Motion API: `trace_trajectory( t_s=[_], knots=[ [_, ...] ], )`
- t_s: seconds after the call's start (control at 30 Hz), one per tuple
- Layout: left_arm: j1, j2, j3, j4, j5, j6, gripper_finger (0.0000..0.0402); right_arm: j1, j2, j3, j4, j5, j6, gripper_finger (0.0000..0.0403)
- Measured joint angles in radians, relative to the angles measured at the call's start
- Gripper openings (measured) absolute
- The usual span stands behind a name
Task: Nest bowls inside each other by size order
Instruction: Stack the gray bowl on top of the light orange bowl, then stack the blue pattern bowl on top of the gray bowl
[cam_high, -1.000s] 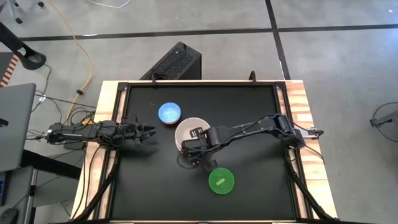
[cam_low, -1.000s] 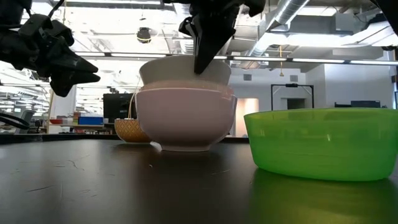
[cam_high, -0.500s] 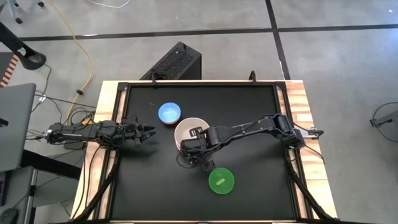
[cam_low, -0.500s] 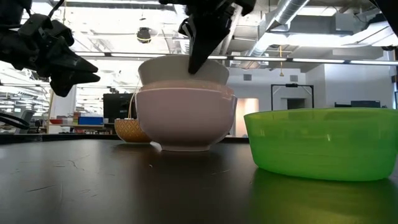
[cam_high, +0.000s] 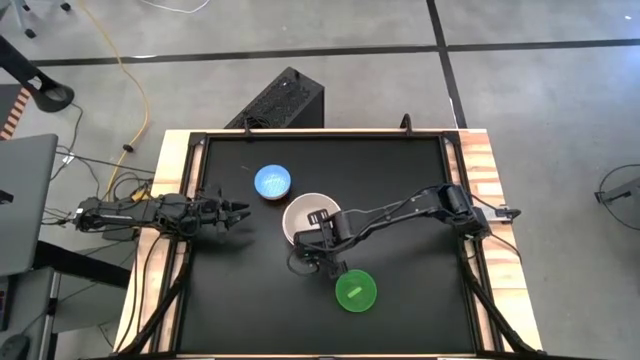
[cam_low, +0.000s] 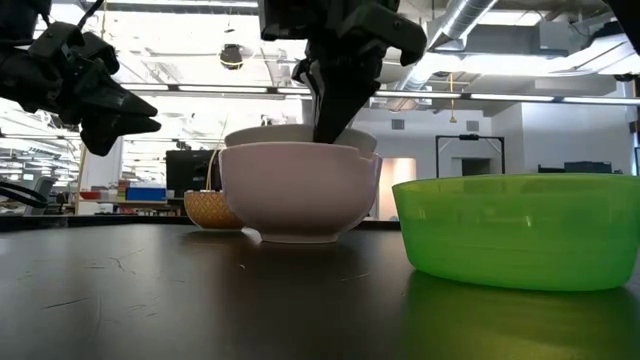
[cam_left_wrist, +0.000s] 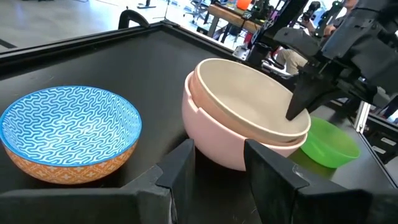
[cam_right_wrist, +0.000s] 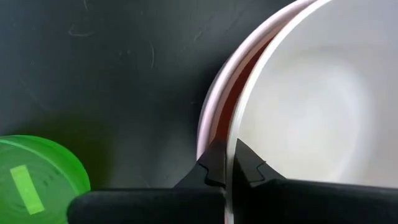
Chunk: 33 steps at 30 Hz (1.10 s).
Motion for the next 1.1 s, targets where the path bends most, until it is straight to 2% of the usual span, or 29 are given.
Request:
trace_trajectory(
  t_s=[0.13, 0.27, 0.57, 0.8, 1.1],
  knots=[
    [0.000, 0.000, 0.000, 0.000, -0.002, 0.000, 0.0128, 0.006, 0.000, -0.001, 0.010, 0.000, 0.005, 0.0014],
    [0.000, 0.000, 0.000, 0.000, -0.004, 0.000, 0.0128, 0.005, 0.001, -0.002, 0.017, 0.000, 0.039, 0.0038],
    [0.000, 0.000, 0.000, 0.000, -0.006, 0.000, 0.0128, 0.007, 0.005, 0.054, -0.040, 0.045, 0.086, 0.0139],
    [0.000, 0.000, 0.000, 0.000, -0.006, 0.001, 0.0128, 0.005, 0.005, 0.177, -0.220, 0.041, 0.086, 0.0219],
    [0.000, 0.000, 0.000, 0.000, -0.006, 0.001, 0.0128, 0.005, 0.003, 0.291, -0.281, -0.009, 0.080, 0.0232]
  ],
)
